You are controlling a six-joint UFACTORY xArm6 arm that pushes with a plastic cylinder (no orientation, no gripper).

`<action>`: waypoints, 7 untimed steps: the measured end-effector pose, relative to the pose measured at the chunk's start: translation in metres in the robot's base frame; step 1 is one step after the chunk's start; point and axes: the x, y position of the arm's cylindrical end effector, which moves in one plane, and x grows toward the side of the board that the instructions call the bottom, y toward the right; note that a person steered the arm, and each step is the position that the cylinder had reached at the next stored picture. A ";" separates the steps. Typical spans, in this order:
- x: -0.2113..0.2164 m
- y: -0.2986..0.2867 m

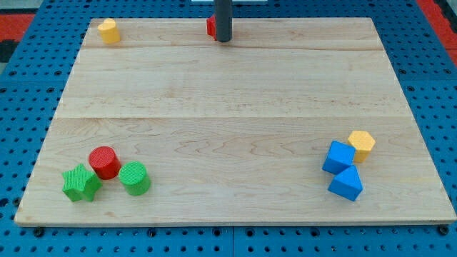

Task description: Move the green circle towards the top right of the board

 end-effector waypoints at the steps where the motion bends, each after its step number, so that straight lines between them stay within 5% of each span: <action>1: 0.051 0.019; 3: 0.090 0.042; 4: 0.149 0.015; 6: 0.347 -0.034; 7: 0.350 -0.156</action>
